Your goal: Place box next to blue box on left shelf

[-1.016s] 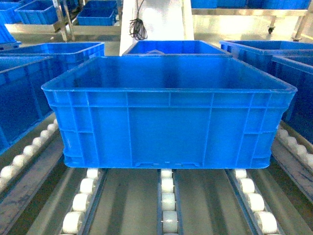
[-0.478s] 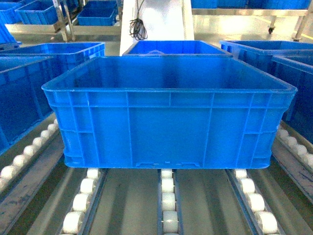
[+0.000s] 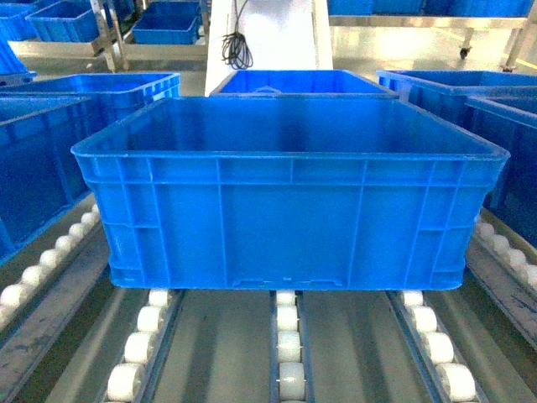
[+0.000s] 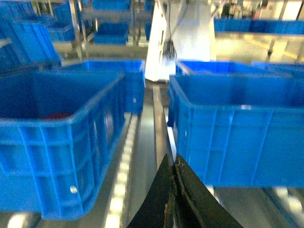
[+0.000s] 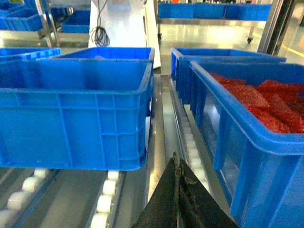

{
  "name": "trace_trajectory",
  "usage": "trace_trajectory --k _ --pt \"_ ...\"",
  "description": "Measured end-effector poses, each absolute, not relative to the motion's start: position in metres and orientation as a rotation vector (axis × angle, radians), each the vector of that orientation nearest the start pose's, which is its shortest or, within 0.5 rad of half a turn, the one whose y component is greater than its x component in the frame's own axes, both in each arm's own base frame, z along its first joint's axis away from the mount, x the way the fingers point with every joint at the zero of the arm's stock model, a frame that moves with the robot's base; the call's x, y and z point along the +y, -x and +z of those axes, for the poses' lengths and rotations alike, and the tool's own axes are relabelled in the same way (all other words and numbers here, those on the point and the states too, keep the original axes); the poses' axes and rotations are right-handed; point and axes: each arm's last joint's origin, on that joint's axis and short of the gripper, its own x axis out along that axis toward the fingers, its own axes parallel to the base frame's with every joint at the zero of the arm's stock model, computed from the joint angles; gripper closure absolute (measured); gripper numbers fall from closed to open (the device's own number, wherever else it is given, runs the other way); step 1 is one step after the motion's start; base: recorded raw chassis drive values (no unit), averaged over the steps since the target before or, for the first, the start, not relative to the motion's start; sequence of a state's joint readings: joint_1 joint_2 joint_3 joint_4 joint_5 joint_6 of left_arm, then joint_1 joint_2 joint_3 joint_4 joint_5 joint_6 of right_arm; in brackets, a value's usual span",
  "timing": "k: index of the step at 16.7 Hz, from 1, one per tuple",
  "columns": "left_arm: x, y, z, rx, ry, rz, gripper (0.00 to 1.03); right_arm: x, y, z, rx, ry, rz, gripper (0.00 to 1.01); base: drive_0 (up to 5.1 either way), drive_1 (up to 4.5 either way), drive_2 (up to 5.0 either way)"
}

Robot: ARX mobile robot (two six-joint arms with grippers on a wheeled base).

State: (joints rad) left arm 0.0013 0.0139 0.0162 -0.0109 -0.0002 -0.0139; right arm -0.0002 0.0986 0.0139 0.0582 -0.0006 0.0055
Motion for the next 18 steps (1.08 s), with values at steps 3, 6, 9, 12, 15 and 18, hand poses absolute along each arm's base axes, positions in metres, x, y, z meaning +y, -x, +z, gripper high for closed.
trace_trajectory --k 3,6,9,12,15,18 --pt "0.0 -0.0973 0.1683 -0.006 0.01 0.0 1.02 0.0 -0.0972 0.1676 -0.005 -0.006 0.0 1.0 0.0 0.0 0.0" --pt "0.0 -0.0973 0.1678 -0.001 0.011 0.0 1.01 0.0 -0.0972 0.1675 -0.004 -0.004 0.0 0.98 0.0 0.0 0.0" --pt "0.0 -0.0973 0.1677 -0.001 0.01 0.0 0.61 0.0 -0.0972 0.1675 -0.004 -0.004 0.0 0.56 0.0 0.0 0.0" --pt "0.0 -0.0973 0.1677 -0.001 0.01 0.0 0.19 0.0 -0.0972 0.1675 -0.004 -0.004 0.0 0.13 0.0 0.0 0.0" --pt "0.0 -0.0973 0.1677 -0.001 0.01 0.0 0.05 0.0 -0.0972 0.1675 -0.004 -0.005 0.0 0.03 0.0 0.0 0.0" --pt "0.0 -0.0973 0.1677 -0.001 0.01 0.0 0.05 0.0 -0.0972 0.1675 -0.004 -0.005 0.0 0.03 0.0 0.0 0.0"
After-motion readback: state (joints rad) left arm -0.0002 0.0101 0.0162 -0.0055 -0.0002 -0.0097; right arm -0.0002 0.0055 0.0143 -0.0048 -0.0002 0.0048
